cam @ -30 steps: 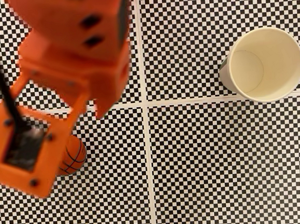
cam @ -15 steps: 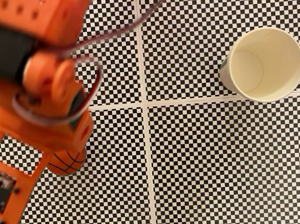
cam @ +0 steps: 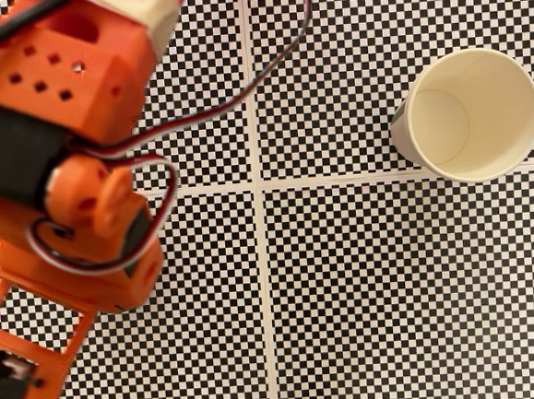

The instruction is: Grasp basketball and place into cup.

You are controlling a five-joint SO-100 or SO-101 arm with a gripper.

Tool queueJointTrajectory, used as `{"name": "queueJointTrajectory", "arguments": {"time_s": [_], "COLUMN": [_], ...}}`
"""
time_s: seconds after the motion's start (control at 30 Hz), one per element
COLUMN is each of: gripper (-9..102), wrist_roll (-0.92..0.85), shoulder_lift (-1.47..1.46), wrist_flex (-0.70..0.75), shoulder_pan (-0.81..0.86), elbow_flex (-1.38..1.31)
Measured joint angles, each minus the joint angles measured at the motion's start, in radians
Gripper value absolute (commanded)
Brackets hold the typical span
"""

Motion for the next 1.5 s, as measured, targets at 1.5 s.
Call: {"name": "queueJointTrajectory", "arguments": {"time_s": [1.5], "gripper": [61], "wrist_roll": [0.029], "shoulder_lift": [-0.511], "wrist_flex": [0.0], "shoulder_pan": [-0.028], "elbow_flex": [-0.411]}}
